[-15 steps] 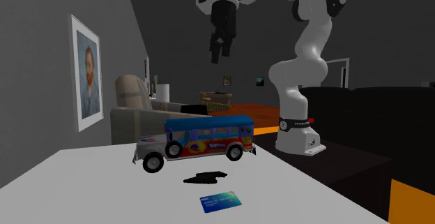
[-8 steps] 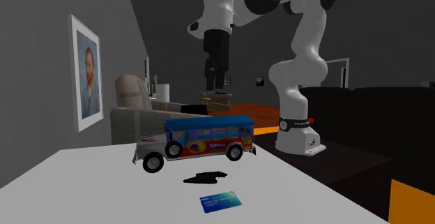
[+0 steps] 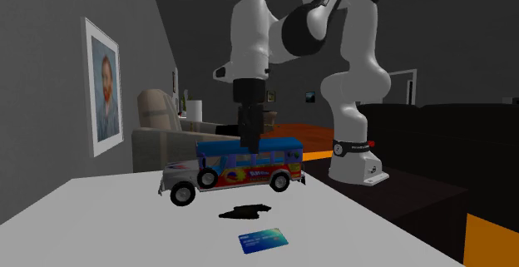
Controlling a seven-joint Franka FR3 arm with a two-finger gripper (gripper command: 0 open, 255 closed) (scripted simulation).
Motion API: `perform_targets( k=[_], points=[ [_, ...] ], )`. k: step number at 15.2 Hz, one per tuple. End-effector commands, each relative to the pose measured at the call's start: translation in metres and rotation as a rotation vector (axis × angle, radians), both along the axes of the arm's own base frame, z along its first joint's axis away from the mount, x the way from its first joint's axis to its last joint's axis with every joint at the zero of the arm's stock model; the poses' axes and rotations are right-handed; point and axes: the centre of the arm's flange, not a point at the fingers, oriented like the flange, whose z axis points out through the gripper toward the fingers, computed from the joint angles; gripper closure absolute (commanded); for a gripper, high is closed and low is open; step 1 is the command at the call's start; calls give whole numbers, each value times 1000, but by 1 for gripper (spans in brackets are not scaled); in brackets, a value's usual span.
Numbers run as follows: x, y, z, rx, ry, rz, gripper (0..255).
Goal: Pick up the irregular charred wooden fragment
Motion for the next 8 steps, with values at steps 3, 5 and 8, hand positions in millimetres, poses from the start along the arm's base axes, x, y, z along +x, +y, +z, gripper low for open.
perform_targets(
  k=[3, 5, 8],
  points=[
    [11, 7, -52, -3, 26, -16, 0],
    [18, 11, -78, -5, 40, -24, 0],
    [23, 15, -106, -7, 52, -32, 0]
  ],
)
